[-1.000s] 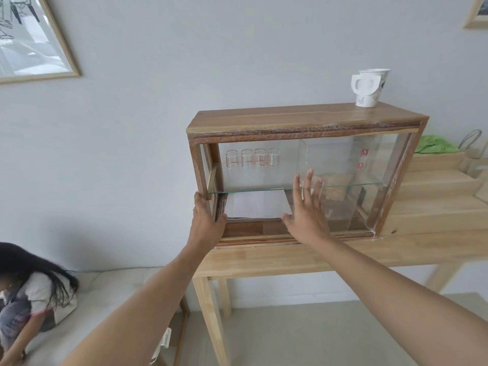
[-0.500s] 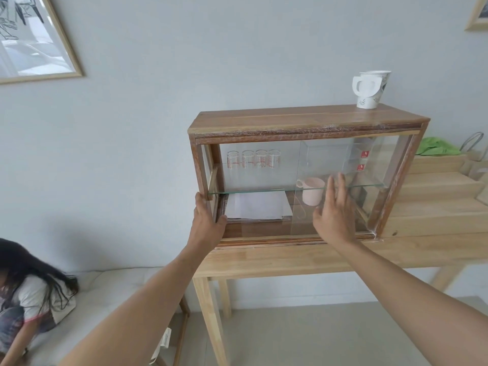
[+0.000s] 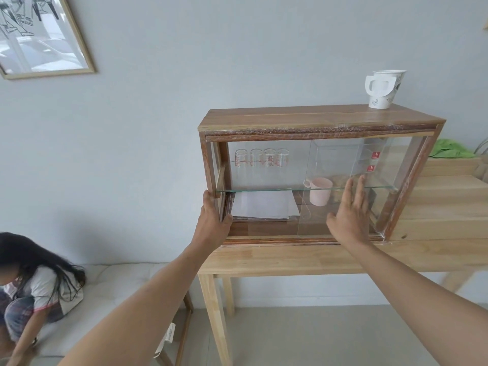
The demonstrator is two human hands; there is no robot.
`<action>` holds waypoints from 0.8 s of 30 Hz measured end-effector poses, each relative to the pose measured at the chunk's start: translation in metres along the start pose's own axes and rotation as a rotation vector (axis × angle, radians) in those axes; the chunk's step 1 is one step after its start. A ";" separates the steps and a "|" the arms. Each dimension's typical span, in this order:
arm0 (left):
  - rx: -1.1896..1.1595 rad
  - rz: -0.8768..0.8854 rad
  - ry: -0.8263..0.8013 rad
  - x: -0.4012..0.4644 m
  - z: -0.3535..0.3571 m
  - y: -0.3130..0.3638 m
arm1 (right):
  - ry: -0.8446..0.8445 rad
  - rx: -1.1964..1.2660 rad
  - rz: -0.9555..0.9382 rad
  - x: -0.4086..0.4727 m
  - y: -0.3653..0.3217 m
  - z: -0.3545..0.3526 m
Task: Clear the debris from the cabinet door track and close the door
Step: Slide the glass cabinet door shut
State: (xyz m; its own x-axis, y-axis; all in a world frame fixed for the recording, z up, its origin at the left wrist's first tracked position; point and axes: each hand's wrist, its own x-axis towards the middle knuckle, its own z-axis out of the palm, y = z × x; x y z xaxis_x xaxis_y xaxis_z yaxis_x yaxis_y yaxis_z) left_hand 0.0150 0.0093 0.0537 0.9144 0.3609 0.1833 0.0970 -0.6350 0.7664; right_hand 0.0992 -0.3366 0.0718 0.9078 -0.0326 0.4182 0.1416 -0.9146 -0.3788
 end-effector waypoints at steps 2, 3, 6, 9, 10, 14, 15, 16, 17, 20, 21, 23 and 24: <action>-0.002 -0.003 -0.002 0.000 0.000 0.000 | -0.008 -0.011 -0.023 0.000 0.004 0.001; -0.004 -0.005 -0.002 0.000 0.000 0.000 | -0.012 -0.018 -0.036 -0.001 0.005 0.001; -0.009 -0.003 0.005 0.000 -0.001 0.000 | -0.025 -0.039 -0.076 -0.003 0.009 0.001; -0.010 -0.009 -0.001 -0.001 -0.002 0.001 | -0.046 -0.061 -0.108 -0.003 0.008 0.000; -0.010 -0.011 -0.004 -0.001 -0.002 0.001 | -0.055 -0.067 -0.121 -0.003 0.007 0.000; 0.006 -0.003 0.008 -0.003 -0.003 0.002 | -0.086 -0.107 -0.168 -0.004 0.008 -0.004; 0.009 -0.001 0.012 -0.003 -0.003 0.003 | -0.092 -0.123 -0.176 -0.004 0.008 -0.005; 0.012 -0.002 0.016 -0.003 -0.003 0.003 | -0.099 -0.143 -0.182 -0.004 0.008 -0.007; 0.014 0.000 0.019 -0.003 -0.003 0.004 | -0.097 -0.161 -0.190 -0.003 0.007 -0.007; 0.023 0.003 0.020 -0.005 -0.004 0.006 | -0.111 -0.205 -0.213 -0.003 0.002 -0.009; 0.026 0.003 0.018 -0.006 -0.005 0.006 | -0.112 -0.214 -0.224 -0.003 0.001 -0.009; 0.032 0.004 0.013 -0.007 -0.006 0.007 | -0.114 -0.239 -0.236 -0.003 -0.002 -0.009; 0.037 0.003 0.009 -0.008 -0.007 0.009 | -0.116 -0.248 -0.238 -0.003 -0.005 -0.011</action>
State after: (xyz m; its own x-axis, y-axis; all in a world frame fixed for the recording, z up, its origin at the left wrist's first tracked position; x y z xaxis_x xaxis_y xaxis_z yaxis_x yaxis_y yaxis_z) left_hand 0.0060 0.0057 0.0631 0.9111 0.3652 0.1910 0.1091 -0.6607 0.7427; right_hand 0.0915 -0.3363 0.0812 0.9019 0.2259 0.3683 0.2672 -0.9615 -0.0644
